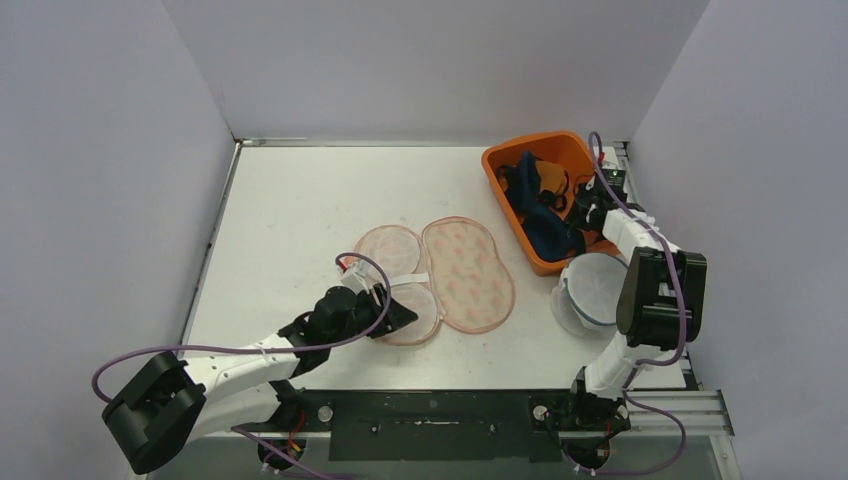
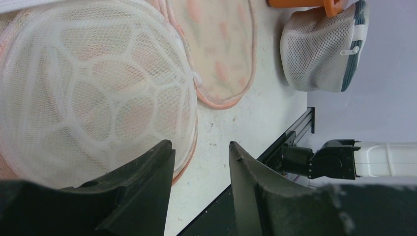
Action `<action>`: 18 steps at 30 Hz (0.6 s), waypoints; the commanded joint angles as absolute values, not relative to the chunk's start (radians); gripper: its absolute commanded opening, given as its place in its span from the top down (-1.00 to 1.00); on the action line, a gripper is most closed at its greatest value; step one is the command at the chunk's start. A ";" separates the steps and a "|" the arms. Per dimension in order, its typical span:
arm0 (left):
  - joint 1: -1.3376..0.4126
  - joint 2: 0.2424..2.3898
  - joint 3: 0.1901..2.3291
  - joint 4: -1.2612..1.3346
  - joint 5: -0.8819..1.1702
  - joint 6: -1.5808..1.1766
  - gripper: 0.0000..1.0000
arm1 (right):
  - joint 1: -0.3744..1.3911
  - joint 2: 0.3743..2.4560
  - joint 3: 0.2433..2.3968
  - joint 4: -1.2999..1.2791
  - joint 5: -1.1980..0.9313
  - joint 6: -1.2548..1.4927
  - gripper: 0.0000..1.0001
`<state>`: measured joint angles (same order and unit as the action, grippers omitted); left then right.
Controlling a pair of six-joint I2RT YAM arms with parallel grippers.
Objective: Unzip the laundry bag and remove the bra
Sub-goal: Adjust the bra in the bin.
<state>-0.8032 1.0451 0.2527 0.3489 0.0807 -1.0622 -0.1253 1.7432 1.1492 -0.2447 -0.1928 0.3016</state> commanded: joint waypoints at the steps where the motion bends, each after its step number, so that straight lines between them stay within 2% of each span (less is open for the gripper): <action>1: -0.805 1.035 0.243 0.398 0.093 -1.060 0.15 | -0.120 1.577 1.128 -0.184 -0.120 0.339 0.69; 4: -0.805 1.025 0.238 0.392 0.088 -1.061 0.14 | -0.058 1.495 1.137 -0.130 -0.106 0.315 -0.04; 5: -0.806 1.021 0.239 0.389 0.084 -1.062 0.14 | -0.030 1.480 1.147 -0.118 -0.102 0.301 -0.18; 7: -0.807 1.020 0.241 0.386 0.080 -1.062 0.14 | 0.019 1.465 1.165 -0.093 -0.123 0.266 -0.34; 9: -0.807 1.027 0.249 0.383 0.079 -1.061 0.14 | 0.054 1.467 1.175 -0.061 -0.159 0.241 -0.42; 12: -0.808 1.043 0.254 0.383 0.082 -1.064 0.14 | 0.078 1.519 1.216 -0.069 -0.188 0.205 -0.43; 18: -0.811 1.042 0.260 0.364 0.066 -1.065 0.15 | 0.084 1.625 1.265 -0.076 -0.181 0.140 -0.31</action>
